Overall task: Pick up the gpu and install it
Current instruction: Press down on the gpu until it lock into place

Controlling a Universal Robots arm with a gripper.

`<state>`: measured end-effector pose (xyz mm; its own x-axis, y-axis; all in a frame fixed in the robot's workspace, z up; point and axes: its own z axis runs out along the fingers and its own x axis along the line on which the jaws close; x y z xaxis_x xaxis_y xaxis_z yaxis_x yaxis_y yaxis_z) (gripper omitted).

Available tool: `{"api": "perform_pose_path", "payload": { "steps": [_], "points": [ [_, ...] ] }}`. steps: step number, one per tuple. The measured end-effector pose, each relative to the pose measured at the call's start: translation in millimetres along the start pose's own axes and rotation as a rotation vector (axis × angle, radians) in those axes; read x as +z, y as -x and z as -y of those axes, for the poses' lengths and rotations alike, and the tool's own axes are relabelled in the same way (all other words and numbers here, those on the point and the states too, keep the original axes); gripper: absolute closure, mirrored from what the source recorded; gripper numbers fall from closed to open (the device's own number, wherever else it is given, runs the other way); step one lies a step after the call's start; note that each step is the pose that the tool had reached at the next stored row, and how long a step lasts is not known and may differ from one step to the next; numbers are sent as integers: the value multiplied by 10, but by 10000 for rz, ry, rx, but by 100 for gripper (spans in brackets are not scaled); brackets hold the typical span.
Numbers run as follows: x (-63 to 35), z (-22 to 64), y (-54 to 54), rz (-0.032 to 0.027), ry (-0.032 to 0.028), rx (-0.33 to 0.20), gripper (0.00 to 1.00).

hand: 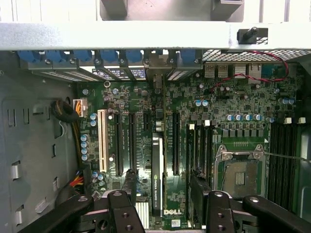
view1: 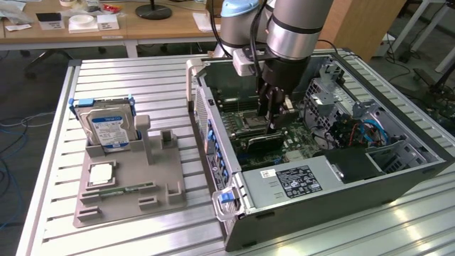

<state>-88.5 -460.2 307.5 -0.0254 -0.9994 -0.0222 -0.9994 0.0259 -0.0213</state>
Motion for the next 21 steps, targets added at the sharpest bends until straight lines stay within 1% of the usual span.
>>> {"api": "perform_pose_path", "payload": {
  "steps": [8,9,10,11,12,13,14,15,18,19,20,21],
  "points": [
    [0,0,0,0,0,0,43],
    [0,0,0,0,0,0,44],
    [0,0,0,0,0,0,51],
    [0,0,0,0,0,0,51],
    [0,0,0,0,0,0,56],
    [0,0,0,0,0,0,56],
    [0,0,0,0,0,0,62],
    [0,0,0,0,0,0,62],
    [0,0,0,0,0,0,80],
    [0,0,0,0,0,0,80],
    [0,0,0,0,0,0,86],
    [0,0,0,0,0,0,89]
  ]
}}
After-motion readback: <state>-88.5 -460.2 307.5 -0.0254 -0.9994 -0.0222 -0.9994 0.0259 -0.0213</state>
